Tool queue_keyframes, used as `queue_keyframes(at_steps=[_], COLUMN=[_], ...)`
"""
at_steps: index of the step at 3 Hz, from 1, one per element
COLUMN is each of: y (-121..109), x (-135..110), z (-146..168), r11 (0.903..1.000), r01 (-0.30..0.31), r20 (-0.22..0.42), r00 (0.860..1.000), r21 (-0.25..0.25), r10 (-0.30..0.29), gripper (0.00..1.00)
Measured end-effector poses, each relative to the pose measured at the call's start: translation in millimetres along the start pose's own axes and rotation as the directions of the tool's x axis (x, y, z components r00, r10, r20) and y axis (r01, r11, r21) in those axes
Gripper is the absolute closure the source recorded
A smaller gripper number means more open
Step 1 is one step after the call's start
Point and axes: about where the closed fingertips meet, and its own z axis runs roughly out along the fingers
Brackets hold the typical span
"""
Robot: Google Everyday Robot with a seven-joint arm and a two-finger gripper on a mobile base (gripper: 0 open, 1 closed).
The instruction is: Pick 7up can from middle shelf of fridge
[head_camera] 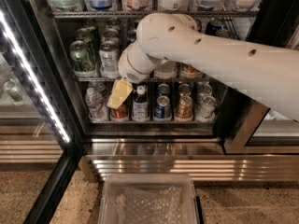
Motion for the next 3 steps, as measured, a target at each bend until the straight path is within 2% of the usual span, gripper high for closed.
queue_keyframes(at_steps=[2, 3], y=[-14, -25], x=[-10, -17], z=[21, 30], r11=[0.9996, 0.9992], r01=[-0.010, -0.019], r20=[0.020, 0.050], r00=[1.000, 0.999], r21=[0.027, 0.036], r10=[0.009, 0.017], gripper=[0.00, 0.07])
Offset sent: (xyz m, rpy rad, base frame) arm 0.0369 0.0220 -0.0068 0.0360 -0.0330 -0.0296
